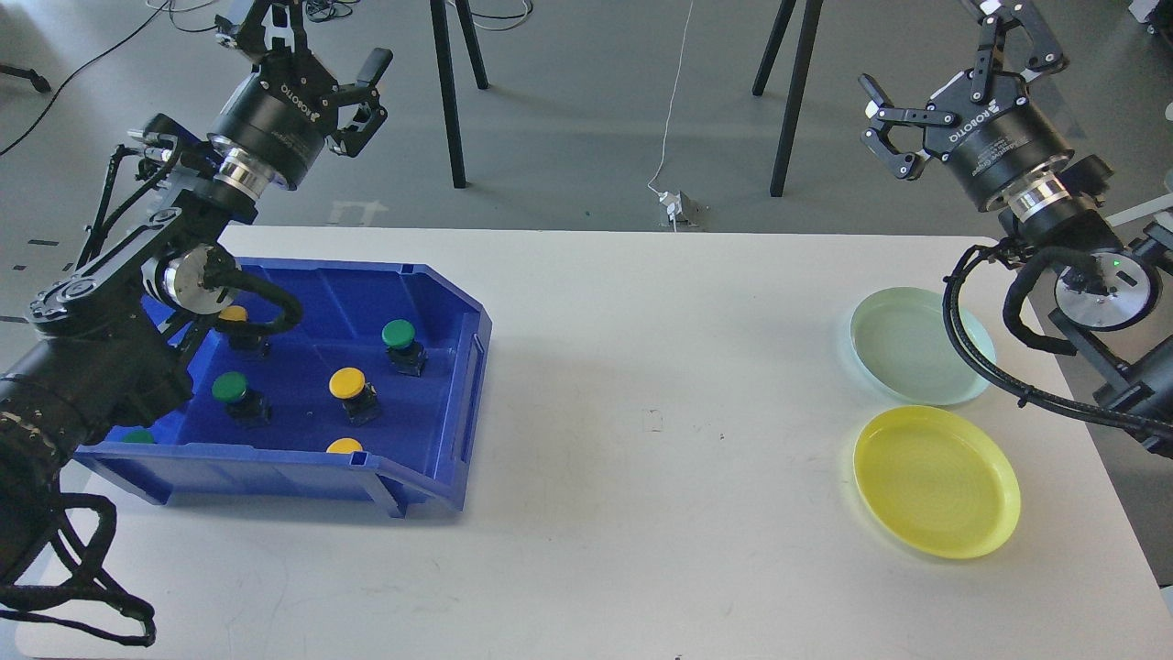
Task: Pass button and place on color plate
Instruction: 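Move the left gripper over the blue bin toward the buttons, then lower the left gripper into the bin and grasp a yellow button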
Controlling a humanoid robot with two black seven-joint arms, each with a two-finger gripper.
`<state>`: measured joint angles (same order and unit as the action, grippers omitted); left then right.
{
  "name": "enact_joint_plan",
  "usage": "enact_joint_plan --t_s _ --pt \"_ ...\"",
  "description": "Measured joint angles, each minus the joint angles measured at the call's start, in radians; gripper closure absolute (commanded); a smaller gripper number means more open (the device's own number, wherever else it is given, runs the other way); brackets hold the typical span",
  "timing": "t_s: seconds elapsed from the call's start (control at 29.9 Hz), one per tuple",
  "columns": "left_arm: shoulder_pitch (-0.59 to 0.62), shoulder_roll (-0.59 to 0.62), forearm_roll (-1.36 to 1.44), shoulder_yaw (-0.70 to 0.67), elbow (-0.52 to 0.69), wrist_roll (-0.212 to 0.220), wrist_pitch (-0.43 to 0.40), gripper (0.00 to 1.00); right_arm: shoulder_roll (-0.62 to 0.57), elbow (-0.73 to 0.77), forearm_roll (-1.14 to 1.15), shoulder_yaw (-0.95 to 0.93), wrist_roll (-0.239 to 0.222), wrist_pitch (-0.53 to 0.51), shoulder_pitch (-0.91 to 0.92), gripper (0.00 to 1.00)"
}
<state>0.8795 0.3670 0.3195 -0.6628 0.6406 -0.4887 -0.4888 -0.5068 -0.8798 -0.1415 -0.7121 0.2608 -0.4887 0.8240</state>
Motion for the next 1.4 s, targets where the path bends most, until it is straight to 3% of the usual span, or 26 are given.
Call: enact_joint_plan --t_s 0.27,0.47,0.6,0.74,0.9,1.1,1.27,1.4 --pt "0.013 0.014 -0.041 -0.01 -0.007 0.0 -0.001 0.0 0.0 0.005 -0.003 -0.001 0.0 0.0 -0.011 0.01" --pt "0.002 -0.02 -0.187 -0.101 -0.029 0.0 0.0 0.0 -0.002 0.007 -0.002 0.002 0.0 0.0 -0.013 0.01" --pt "-0.036 -0.041 -0.21 -0.208 0.044 0.0 0.0 0.0 -0.004 0.007 -0.001 0.011 0.0 0.0 -0.014 0.01" --pt "-0.051 0.002 -0.176 -0.215 0.152 0.0 0.0 0.0 -0.008 0.008 -0.001 0.014 0.0 0.0 -0.014 0.01" --pt "-0.052 0.169 -0.006 -0.147 0.331 0.0 0.0 0.0 -0.009 0.014 -0.001 0.013 0.0 0.0 -0.026 0.01" --pt "-0.02 0.382 0.386 -0.05 0.522 0.0 0.0 0.0 -0.007 0.015 -0.001 0.002 0.002 0.0 -0.057 0.01" --pt "0.156 0.52 0.735 0.221 0.626 0.0 0.0 0.0 -0.013 0.015 -0.002 -0.002 0.006 0.0 -0.082 0.01" --pt "0.324 0.55 0.991 0.48 0.65 0.0 0.0 0.01 -0.018 0.014 -0.003 -0.009 0.008 0.0 -0.095 0.01"
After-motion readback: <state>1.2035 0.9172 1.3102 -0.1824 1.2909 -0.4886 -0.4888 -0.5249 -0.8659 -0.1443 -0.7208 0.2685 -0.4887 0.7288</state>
